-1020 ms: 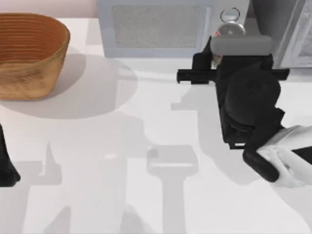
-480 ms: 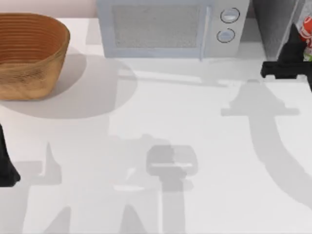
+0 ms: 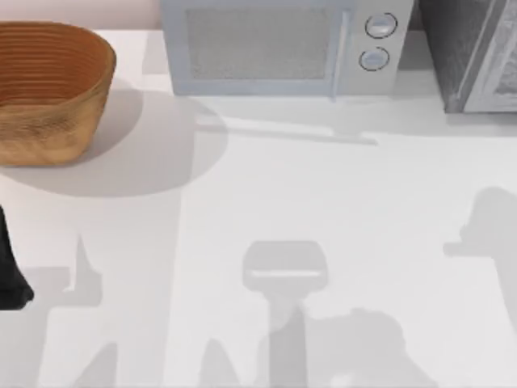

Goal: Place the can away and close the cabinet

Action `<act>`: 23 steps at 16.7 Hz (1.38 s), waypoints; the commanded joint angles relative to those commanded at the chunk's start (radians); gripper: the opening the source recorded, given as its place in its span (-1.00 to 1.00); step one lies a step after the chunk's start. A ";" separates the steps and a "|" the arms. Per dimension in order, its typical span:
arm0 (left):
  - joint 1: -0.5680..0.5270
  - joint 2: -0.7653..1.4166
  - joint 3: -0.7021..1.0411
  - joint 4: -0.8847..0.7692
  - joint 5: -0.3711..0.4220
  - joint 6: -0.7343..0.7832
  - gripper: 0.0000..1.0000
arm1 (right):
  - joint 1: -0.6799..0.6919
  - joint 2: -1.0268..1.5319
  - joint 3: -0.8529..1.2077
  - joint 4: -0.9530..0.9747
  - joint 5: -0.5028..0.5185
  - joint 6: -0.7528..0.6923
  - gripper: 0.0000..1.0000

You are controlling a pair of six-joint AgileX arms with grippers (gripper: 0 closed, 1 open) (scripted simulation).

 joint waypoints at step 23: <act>0.000 0.000 0.000 0.000 0.000 0.000 1.00 | -0.167 -0.312 0.052 -0.363 -0.175 0.001 -1.00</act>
